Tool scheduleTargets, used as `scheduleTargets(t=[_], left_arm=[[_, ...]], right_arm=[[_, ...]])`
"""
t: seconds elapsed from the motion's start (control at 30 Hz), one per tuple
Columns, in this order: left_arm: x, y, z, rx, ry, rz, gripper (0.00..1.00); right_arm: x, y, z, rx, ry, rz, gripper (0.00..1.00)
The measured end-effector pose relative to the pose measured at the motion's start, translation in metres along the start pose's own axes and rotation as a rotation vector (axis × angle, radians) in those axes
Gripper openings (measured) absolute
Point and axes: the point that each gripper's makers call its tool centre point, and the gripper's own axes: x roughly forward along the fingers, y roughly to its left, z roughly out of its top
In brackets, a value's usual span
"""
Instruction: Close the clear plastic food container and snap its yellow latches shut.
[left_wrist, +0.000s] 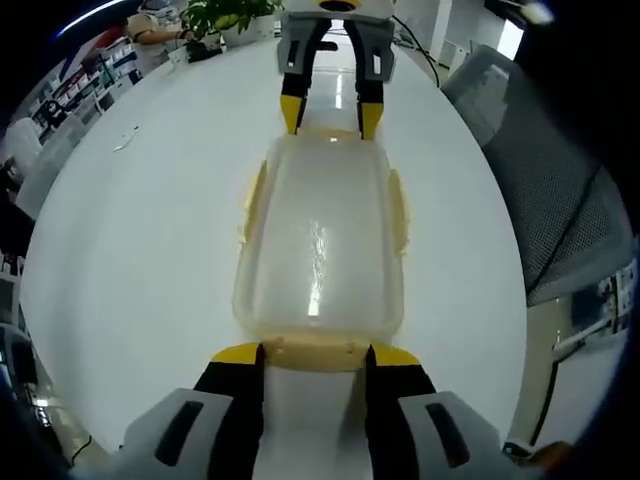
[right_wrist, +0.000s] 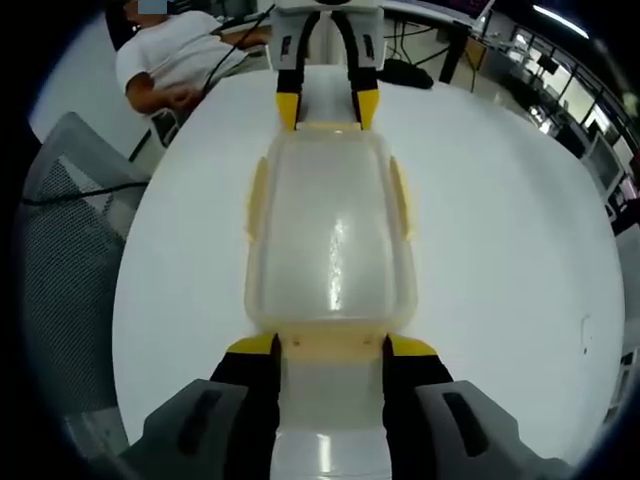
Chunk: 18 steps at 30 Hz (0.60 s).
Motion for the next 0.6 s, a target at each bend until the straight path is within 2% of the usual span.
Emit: scheduleTargets(t=[0.6], left_arm=[[-0.0061, -0.0069, 0.0053, 0.013, 0.008, 0.008, 0.32]], right_arm=[[-0.0095, 0.0062, -0.0008, -0.017, -0.003, 0.004, 0.35]])
